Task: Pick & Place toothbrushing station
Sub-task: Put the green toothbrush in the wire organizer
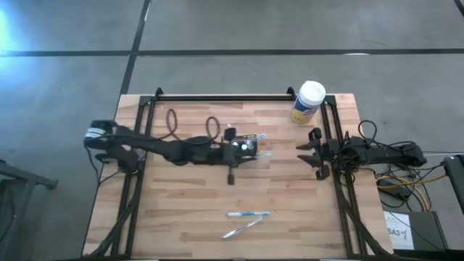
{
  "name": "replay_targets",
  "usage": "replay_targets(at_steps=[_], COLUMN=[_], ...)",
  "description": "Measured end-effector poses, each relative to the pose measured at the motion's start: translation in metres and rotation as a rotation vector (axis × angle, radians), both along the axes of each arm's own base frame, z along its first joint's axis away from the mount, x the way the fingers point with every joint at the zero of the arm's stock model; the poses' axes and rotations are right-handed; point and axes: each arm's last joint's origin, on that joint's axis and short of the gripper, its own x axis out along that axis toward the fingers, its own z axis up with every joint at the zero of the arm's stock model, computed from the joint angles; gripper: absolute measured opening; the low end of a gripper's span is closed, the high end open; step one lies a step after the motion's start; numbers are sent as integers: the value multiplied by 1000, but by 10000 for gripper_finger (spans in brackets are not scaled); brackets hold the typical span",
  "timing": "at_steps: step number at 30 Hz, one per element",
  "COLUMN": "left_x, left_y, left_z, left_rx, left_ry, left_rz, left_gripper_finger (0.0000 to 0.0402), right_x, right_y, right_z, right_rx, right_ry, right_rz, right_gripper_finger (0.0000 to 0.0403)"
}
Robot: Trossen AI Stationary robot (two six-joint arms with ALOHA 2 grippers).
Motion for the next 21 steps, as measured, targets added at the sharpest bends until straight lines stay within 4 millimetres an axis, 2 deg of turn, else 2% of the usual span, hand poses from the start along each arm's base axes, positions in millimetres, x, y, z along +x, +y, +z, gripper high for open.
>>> replay_targets(at_steps=[4, 9, 14, 21], left_x=[31, 62, 85, 102], left_y=[0, -2, 4, 14], left_z=[-3, -4, -6, -16], left_rx=[39, 83, 73, 20], left_ry=[6, 0, 19, 51], left_rz=[3, -2, 2, 1], left_gripper_finger=[15, 16, 16, 16], right_x=[2, 6, 11, 19], right_y=[0, 0, 1, 1], right_z=[1, 4, 6, 8], right_rx=[25, 31, 28, 16], right_ry=[-7, -26, -43, -64], right_rz=[2, 4, 7, 8], right_gripper_finger=[191, 225, 237, 237])
